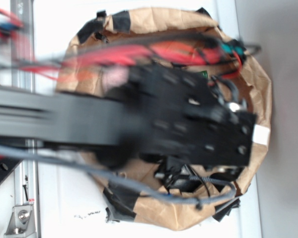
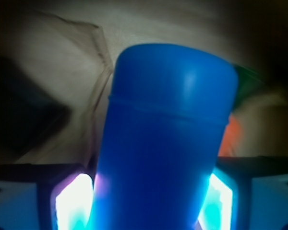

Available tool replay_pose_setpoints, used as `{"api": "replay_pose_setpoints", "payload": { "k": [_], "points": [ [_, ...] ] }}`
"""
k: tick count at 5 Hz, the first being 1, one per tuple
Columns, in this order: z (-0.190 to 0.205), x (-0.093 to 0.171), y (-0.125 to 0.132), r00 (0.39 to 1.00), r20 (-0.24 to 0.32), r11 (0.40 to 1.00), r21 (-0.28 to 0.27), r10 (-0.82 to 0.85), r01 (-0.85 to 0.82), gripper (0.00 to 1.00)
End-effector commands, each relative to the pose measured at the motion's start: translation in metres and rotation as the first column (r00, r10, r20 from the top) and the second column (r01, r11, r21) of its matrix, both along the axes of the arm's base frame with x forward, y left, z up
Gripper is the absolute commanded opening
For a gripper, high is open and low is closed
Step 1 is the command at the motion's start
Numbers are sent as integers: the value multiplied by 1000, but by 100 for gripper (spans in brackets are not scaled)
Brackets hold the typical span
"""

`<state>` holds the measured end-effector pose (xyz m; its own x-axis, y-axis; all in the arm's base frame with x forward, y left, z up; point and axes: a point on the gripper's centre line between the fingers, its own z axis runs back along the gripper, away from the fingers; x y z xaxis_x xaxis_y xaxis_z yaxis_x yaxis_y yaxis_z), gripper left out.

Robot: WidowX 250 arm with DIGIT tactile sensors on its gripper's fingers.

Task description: Grab the blue bottle.

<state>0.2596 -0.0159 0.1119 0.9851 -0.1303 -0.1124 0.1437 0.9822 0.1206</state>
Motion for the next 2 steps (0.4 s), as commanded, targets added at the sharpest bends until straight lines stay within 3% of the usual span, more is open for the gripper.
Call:
{"api": "replay_pose_setpoints", "payload": {
  "k": [1, 2],
  "points": [
    [105, -12, 22, 951, 67, 943, -170, 302, -287, 0],
    [102, -14, 23, 949, 50, 940, -161, 312, -301, 0]
  ]
}}
